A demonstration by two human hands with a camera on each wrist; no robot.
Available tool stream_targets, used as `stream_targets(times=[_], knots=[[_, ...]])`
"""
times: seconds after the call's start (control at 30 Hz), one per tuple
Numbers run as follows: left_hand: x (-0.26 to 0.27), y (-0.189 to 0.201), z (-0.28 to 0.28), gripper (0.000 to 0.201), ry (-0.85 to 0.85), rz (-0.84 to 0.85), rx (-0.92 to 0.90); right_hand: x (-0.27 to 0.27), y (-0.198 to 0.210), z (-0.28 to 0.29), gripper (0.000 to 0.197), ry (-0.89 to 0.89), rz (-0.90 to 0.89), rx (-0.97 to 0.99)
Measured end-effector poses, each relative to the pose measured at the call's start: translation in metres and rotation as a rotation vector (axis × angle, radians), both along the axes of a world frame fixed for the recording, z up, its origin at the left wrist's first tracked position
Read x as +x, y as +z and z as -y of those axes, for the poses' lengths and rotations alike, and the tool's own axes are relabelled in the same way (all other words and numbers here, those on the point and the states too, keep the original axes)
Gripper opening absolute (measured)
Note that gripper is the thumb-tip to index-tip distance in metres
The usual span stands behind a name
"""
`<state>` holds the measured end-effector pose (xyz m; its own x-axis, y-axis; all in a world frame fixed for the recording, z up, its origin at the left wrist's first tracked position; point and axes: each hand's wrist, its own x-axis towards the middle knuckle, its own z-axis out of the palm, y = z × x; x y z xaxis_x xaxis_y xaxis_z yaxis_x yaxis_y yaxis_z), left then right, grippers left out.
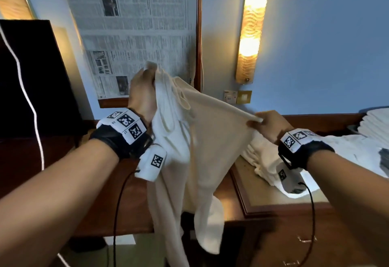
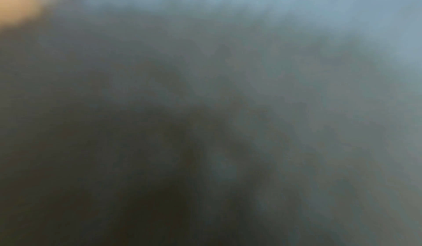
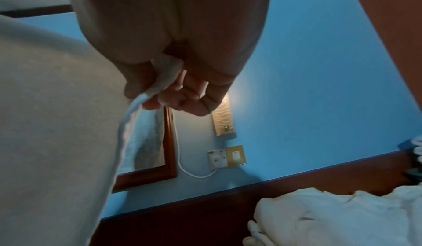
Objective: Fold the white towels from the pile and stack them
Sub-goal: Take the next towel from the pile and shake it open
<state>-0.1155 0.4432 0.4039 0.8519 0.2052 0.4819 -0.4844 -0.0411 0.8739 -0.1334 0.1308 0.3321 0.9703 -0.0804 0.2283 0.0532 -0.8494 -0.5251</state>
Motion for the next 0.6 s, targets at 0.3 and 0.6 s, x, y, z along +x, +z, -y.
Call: stream_targets(times=[0.3,0.6], knots=[[-0.023,0.02,-0.052,0.008,-0.659,-0.066,0.649,0.01,0.069,-0.062,0.029,0.027,0.261,-0.185],[-0.001,0.054,-0.11,0.023,-0.302,0.262,0.565,0.002,0.153,-0.18,0.023,0.397,0.555,0.204]])
